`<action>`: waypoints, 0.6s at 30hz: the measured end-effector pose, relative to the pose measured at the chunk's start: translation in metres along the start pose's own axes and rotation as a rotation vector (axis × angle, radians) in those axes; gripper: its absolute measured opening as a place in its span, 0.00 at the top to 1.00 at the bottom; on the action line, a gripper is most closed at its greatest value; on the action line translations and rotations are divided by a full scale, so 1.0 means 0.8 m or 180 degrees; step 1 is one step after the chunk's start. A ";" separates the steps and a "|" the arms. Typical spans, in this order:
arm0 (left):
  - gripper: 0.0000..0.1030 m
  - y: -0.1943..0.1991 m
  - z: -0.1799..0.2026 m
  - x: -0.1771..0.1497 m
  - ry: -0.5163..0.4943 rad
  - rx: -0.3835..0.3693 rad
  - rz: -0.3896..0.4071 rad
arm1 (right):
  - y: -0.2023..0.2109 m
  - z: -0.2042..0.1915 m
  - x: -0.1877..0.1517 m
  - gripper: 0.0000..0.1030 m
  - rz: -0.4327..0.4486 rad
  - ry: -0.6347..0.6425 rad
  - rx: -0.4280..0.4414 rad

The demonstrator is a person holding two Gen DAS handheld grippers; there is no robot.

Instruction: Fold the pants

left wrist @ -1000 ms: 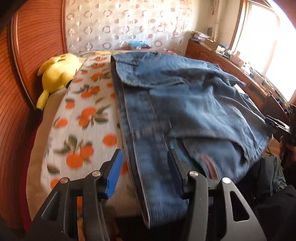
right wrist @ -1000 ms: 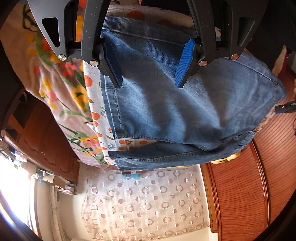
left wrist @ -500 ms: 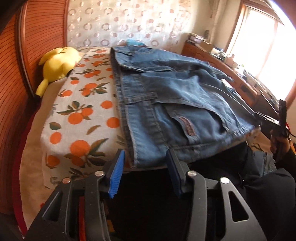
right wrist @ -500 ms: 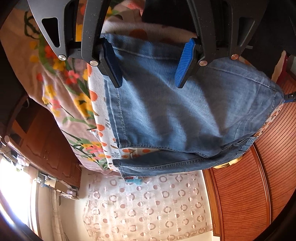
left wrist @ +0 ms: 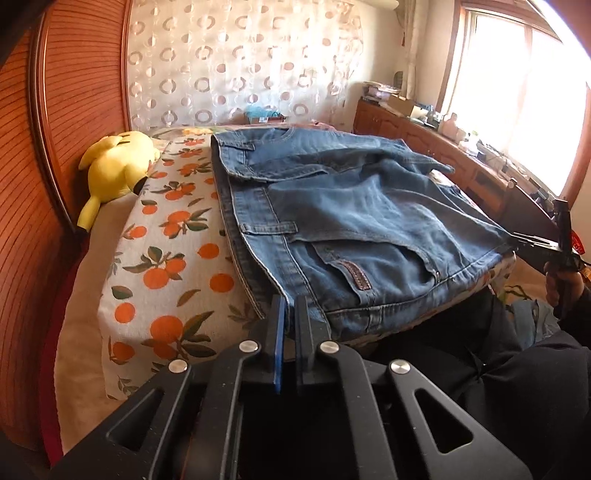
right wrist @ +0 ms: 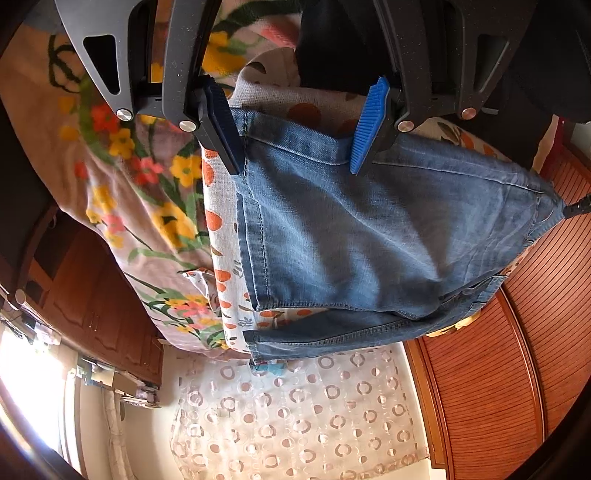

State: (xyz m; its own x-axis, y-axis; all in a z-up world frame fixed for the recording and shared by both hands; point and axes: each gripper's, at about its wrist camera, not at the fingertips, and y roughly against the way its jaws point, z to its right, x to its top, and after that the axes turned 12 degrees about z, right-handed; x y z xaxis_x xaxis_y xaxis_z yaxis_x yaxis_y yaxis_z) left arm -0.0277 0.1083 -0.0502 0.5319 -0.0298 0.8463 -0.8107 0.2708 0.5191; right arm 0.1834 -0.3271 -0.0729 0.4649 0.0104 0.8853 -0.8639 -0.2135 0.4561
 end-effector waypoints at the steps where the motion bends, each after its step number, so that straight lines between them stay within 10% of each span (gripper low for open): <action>1: 0.95 0.001 -0.001 0.002 0.0001 0.0015 0.0016 | 0.001 0.001 0.000 0.41 -0.0004 -0.0002 0.0006; 18: 0.96 -0.001 -0.004 0.023 0.0008 0.0107 0.0137 | 0.010 -0.006 0.000 0.48 -0.0250 0.0709 -0.0179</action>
State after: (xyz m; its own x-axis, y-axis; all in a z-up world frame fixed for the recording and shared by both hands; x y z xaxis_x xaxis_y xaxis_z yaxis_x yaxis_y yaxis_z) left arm -0.0165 0.1107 -0.0355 0.4969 -0.0164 0.8676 -0.8406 0.2394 0.4859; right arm 0.1752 -0.3242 -0.0691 0.4823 0.2415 0.8420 -0.8390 -0.1489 0.5233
